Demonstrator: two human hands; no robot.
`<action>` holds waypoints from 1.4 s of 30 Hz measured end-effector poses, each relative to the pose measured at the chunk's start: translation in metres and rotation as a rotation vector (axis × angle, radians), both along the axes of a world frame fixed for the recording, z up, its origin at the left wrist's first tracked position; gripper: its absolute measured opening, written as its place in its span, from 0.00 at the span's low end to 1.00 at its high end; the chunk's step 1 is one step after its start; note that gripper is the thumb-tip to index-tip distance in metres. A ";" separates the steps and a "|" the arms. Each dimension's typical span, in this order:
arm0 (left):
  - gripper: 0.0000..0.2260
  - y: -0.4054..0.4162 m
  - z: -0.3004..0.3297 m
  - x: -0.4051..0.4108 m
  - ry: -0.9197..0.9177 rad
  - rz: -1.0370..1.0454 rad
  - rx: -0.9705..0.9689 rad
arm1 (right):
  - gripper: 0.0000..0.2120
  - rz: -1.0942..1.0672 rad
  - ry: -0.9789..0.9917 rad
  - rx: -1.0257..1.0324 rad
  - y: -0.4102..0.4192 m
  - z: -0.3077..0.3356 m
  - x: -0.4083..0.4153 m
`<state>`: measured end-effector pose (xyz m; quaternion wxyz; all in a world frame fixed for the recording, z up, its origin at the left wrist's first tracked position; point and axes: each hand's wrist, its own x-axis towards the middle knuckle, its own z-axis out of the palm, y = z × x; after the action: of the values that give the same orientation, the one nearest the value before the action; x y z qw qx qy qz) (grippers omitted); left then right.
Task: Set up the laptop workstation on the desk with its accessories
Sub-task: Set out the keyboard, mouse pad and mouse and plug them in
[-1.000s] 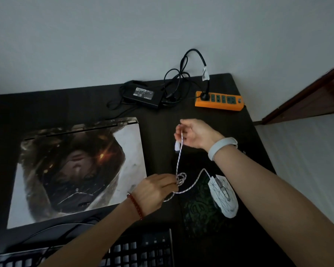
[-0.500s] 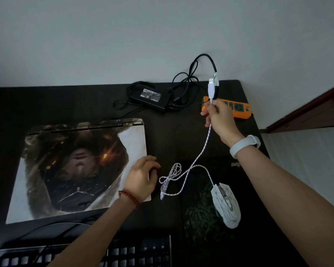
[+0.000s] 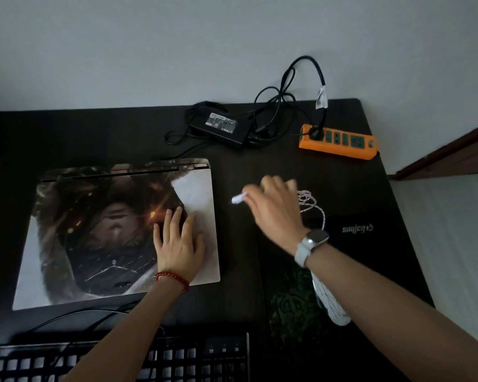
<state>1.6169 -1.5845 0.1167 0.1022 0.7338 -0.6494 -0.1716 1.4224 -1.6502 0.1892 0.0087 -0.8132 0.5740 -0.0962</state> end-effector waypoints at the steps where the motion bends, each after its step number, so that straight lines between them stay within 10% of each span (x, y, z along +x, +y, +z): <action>1: 0.21 0.000 -0.001 -0.001 -0.009 0.005 -0.006 | 0.07 0.032 0.005 0.014 0.010 -0.012 0.005; 19: 0.24 0.006 -0.020 -0.006 -0.192 0.060 -0.099 | 0.13 -0.162 -0.496 0.387 0.034 -0.079 0.031; 42: 0.23 0.002 -0.025 -0.010 -0.256 0.056 -0.132 | 0.13 0.141 -0.218 0.277 0.016 -0.081 0.021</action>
<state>1.6070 -1.5825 0.0921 0.0715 0.7590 -0.6464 -0.0306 1.4436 -1.6341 0.1081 0.1892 -0.8273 0.5188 -0.1029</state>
